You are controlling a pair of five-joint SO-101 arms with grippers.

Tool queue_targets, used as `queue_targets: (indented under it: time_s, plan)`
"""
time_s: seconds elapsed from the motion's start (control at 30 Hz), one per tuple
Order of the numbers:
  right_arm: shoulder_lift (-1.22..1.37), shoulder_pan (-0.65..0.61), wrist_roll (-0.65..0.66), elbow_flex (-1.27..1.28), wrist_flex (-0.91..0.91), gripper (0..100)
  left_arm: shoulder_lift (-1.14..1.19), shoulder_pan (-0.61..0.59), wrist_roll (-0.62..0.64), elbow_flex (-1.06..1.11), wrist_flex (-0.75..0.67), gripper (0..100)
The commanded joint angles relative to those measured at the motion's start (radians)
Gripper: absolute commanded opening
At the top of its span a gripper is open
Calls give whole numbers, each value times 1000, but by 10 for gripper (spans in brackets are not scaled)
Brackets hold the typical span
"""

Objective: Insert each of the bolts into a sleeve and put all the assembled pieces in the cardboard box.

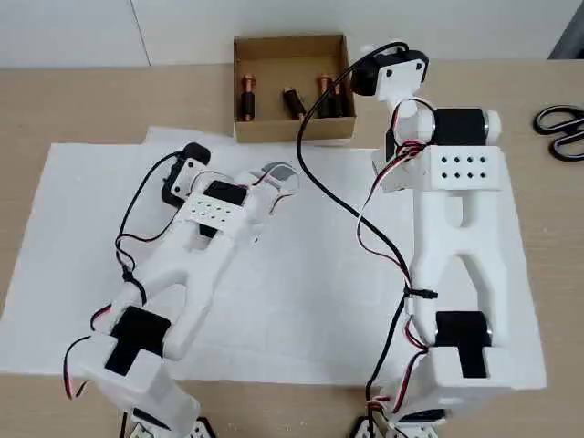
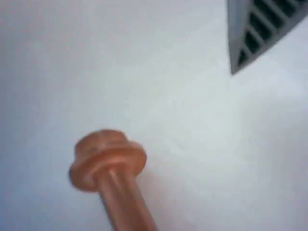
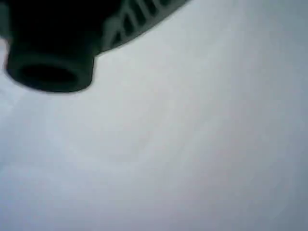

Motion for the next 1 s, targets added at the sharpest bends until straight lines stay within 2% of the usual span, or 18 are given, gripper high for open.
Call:
queue_targets:
  time_s: [0.0, 0.23, 0.47, 0.57, 0.73, 0.87, 0.9, 0.97]
  plan:
    - [-4, -1, -12, -55, -5, 3, -17, 11, -8, -5, 0, 388]
    - [-2, -1, -12, -55, -7, 3, -18, 0, -32, -117, 63, 388]
    - [-2, 1, -12, -54, -7, 3, -17, -14, -402, -378, 390, 388]
    - [-2, 2, -12, -54, -7, 3, -17, -101, -511, -492, 477, 388]
    - [-2, 2, -12, -54, -7, 3, -14, -368, -508, -634, 571, 387]
    - [-2, -2, -14, -54, -10, 3, -12, -494, -546, -676, 672, 387]
    - [-2, -2, -14, -54, -12, 3, -15, -512, -626, -677, 692, 387]
    - [-2, -2, -14, -54, -21, 3, -17, -534, -882, -679, 709, 387]
